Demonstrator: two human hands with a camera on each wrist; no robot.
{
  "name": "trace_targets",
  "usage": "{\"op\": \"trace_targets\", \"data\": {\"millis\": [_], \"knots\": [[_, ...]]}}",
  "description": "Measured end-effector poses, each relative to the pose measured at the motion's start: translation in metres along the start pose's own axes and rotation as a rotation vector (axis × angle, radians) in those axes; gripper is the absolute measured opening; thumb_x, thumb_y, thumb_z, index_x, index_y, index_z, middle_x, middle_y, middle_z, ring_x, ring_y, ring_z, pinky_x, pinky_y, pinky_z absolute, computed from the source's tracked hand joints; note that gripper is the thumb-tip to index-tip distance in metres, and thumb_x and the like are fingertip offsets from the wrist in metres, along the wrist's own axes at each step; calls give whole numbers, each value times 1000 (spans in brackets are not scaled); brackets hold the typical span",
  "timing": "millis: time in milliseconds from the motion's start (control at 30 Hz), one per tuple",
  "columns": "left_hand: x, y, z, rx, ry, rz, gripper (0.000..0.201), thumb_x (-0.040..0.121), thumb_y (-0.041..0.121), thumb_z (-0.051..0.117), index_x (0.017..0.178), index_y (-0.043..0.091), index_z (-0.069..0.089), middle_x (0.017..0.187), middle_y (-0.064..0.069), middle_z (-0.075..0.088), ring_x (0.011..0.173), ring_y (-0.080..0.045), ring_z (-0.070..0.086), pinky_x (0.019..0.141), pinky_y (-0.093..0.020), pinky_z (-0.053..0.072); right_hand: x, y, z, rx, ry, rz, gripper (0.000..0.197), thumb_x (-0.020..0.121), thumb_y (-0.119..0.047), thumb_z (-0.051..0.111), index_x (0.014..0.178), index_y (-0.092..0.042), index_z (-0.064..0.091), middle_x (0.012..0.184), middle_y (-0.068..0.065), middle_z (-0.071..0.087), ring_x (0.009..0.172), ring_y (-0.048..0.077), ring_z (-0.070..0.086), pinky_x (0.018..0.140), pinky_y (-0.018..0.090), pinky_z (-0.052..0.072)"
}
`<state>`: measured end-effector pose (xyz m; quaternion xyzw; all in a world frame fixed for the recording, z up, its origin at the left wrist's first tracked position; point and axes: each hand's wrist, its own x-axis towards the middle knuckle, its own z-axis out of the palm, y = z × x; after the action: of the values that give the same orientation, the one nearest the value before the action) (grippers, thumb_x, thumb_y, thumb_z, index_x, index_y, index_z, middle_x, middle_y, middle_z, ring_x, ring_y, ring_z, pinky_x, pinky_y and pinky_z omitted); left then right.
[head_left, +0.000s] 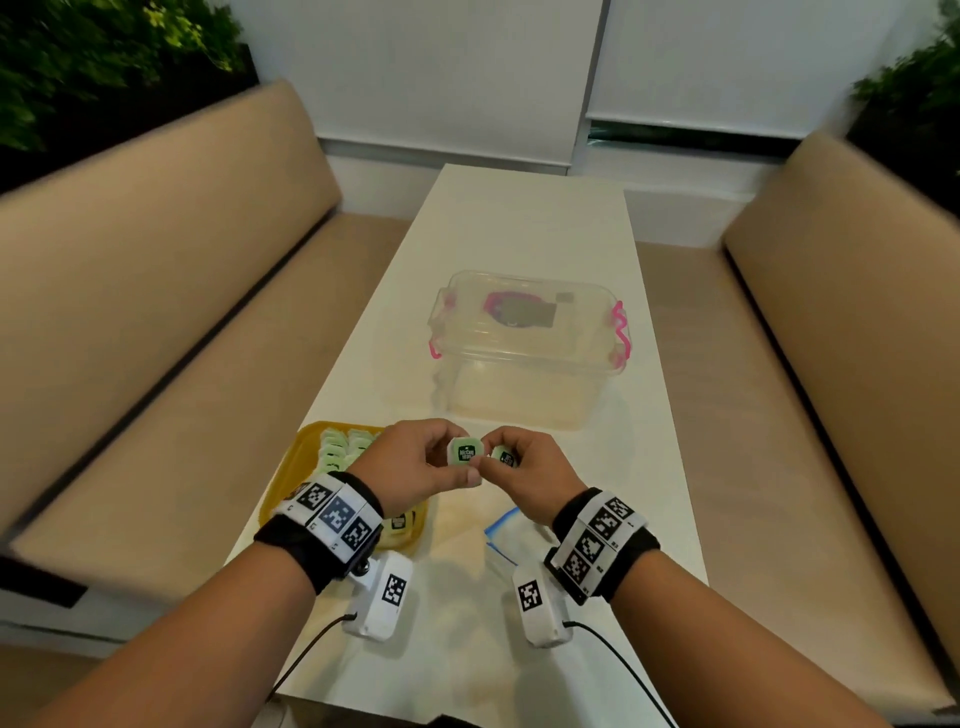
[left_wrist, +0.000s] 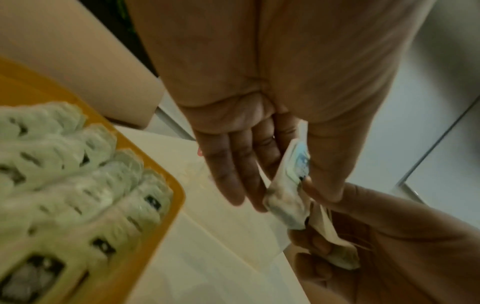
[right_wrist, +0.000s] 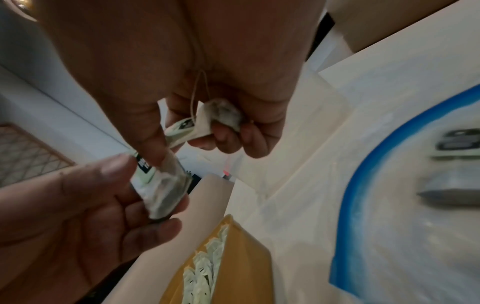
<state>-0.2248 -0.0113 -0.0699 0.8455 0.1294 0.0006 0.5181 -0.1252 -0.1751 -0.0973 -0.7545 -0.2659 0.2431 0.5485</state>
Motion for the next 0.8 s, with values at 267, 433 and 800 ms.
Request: {"op": "trace_targets", "data": {"millis": [267,433,800], "knots": [[-4,-11,-62,151,47,14,5,85,28,74,84,28,70,69,4,71,56,-6,57,60,-27,47,24,-20,50,-97,-67,-28,15,82,-21,75,76,-26,63,56,-13,52,48,4,43,51,17,37],[-7,-35,-90,232,22,-77,7,89,26,69,87,27,63,69,1,74,69,-16,71,70,-36,57,33,-25,67,-77,-80,19,10,87,-25,66,93,-19,63,70,-2,57,59,11,49,60,26,43],[-15,-93,-92,762,-381,-286,22,91,34,64,107,18,63,89,4,60,75,-13,55,64,-23,43,49,-16,80,-113,-33,110,11,89,-10,65,87,-21,68,89,10,74,84,28,70,83,44,58]]}}
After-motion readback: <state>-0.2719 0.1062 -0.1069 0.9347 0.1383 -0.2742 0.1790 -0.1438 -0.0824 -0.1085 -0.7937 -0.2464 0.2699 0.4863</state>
